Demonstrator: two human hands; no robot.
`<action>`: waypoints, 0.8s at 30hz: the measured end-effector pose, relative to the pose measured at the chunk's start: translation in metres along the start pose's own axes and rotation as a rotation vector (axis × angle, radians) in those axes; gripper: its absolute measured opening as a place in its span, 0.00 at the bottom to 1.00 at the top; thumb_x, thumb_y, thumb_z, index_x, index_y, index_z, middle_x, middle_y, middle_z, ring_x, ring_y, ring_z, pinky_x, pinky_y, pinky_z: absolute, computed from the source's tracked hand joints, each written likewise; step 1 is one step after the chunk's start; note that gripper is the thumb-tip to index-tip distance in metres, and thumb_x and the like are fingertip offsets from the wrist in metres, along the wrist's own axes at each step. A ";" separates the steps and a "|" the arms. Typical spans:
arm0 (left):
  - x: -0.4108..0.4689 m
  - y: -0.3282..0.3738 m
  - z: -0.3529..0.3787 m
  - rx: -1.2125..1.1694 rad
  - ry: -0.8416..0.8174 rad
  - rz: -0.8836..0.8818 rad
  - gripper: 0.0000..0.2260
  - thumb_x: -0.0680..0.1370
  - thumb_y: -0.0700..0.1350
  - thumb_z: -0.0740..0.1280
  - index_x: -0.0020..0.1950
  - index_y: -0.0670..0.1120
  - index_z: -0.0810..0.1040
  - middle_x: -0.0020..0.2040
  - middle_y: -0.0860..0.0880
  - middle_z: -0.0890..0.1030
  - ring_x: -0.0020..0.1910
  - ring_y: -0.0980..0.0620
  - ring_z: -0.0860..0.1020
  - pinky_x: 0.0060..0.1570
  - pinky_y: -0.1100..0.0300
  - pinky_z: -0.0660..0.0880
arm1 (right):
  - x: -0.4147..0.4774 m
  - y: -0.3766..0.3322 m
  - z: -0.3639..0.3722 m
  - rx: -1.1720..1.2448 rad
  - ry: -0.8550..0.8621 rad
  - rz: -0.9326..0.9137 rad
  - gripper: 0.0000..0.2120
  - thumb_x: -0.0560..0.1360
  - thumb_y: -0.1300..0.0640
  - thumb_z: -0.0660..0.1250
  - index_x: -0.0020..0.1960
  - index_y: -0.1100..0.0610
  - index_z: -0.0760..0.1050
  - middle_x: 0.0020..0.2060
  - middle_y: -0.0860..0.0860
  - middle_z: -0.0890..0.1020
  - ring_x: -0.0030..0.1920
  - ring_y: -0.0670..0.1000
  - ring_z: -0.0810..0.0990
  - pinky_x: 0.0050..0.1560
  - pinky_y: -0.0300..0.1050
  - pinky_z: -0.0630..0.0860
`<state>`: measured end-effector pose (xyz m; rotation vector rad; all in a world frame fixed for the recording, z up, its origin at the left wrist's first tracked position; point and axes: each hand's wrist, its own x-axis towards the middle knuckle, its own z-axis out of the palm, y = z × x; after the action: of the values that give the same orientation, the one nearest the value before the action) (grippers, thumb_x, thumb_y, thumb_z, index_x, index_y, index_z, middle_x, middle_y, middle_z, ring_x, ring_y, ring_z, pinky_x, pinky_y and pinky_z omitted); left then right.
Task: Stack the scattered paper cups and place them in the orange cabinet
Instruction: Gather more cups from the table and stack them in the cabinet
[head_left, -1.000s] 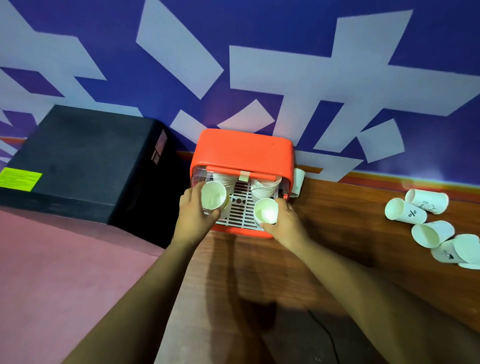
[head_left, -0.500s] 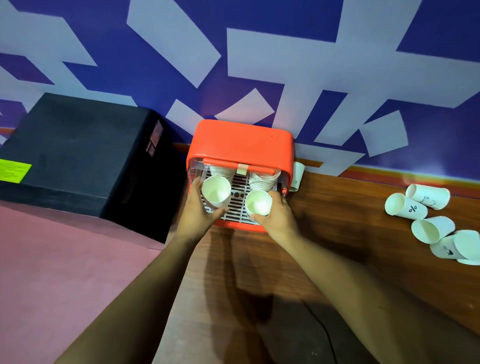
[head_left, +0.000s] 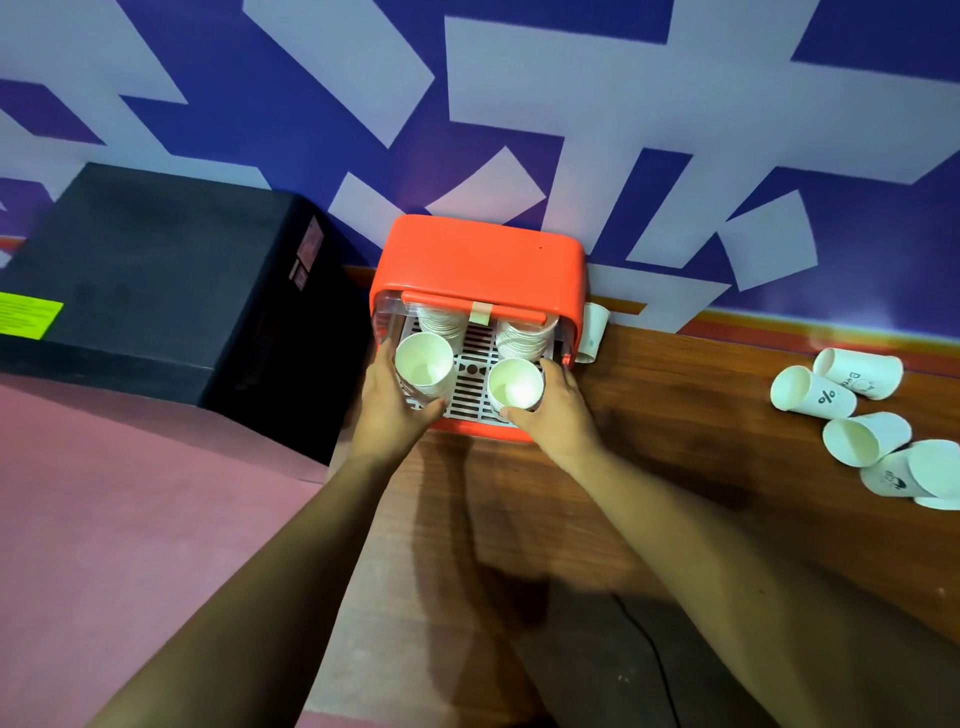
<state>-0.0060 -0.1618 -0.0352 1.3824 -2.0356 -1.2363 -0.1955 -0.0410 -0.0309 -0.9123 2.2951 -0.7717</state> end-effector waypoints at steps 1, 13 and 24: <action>-0.008 0.003 0.001 0.035 0.008 -0.032 0.44 0.69 0.48 0.80 0.78 0.48 0.59 0.72 0.46 0.67 0.73 0.47 0.68 0.73 0.50 0.67 | -0.002 0.001 -0.006 -0.003 -0.008 -0.003 0.37 0.66 0.51 0.79 0.70 0.58 0.68 0.65 0.55 0.73 0.65 0.55 0.72 0.63 0.46 0.70; -0.093 0.071 0.094 0.194 -0.195 -0.141 0.17 0.75 0.44 0.69 0.61 0.39 0.72 0.58 0.40 0.76 0.57 0.39 0.76 0.56 0.51 0.73 | -0.061 0.126 -0.148 -0.235 0.035 0.197 0.32 0.77 0.45 0.67 0.75 0.58 0.63 0.73 0.57 0.66 0.71 0.57 0.68 0.69 0.52 0.68; -0.084 0.224 0.309 0.370 -0.606 0.174 0.24 0.78 0.51 0.69 0.71 0.43 0.70 0.70 0.41 0.73 0.67 0.43 0.73 0.64 0.57 0.68 | -0.088 0.291 -0.300 -0.265 0.187 0.381 0.31 0.76 0.45 0.66 0.73 0.59 0.64 0.70 0.57 0.69 0.69 0.58 0.69 0.67 0.53 0.71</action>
<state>-0.3116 0.0793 -0.0022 1.0071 -2.8488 -1.3631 -0.4620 0.2911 0.0022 -0.4956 2.6714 -0.4093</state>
